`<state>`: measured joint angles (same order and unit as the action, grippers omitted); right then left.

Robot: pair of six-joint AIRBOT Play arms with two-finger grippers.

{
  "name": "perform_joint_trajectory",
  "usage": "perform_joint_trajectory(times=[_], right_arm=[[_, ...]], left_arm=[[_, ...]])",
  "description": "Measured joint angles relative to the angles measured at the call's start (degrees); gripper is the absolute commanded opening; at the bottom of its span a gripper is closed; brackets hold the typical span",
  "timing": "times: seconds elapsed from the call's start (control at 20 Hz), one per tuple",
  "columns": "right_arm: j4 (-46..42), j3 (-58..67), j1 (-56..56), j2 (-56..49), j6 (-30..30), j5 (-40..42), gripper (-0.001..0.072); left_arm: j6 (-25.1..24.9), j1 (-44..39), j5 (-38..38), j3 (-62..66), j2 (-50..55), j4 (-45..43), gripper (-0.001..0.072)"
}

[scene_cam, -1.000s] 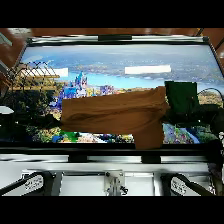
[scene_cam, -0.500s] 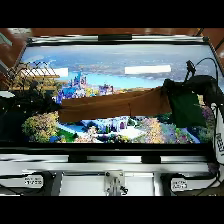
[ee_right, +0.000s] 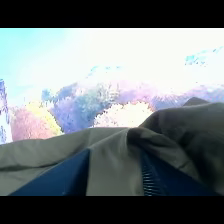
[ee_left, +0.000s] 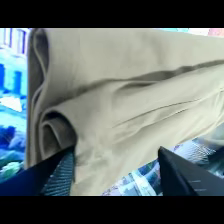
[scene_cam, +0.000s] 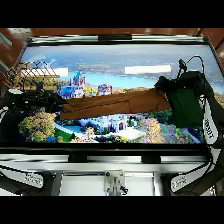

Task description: Fold the shirts.

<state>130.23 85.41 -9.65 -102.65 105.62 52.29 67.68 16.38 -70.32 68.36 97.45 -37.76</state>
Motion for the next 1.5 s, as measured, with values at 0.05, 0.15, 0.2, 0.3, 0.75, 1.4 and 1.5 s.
perform_joint_trajectory(times=[0.05,0.15,0.2,0.3,0.75,1.4,1.5], right_arm=[[-0.2,0.1,-0.3,0.1,0.2,1.0,0.0457],[-2.6,0.3,-1.6,1.2,0.5,2.7,0.0467],[-4.3,0.4,-2.4,1.9,-0.2,3.4,0.0573],[-8.0,0.4,-3.7,2.7,-2.3,5.7,0.0581],[-14.2,0.4,-3.0,-0.9,-5.2,14.1,0.0626],[-12.1,0.5,3.5,-5.3,-7.5,13.9,0.0058],[-11.8,0.2,4.0,-4.3,-7.5,14.2,0.0058]], left_arm=[[0.2,-0.1,-0.7,0.4,0.3,0.0,0.0613],[0.3,0.3,-2.9,1.7,0.5,0.1,0.0611],[0.5,0.6,-4.1,2.4,0.6,0.1,0.0611],[0.5,0.9,-5.9,3.5,0.0,0.2,0.0611],[1.0,0.9,-8.5,4.8,-6.8,0.3,0.0609],[2.0,-1.3,-8.7,4.9,-10.0,0.6,0.0586],[2.3,-2.1,-8.4,4.9,-10.1,0.6,0.0288]])
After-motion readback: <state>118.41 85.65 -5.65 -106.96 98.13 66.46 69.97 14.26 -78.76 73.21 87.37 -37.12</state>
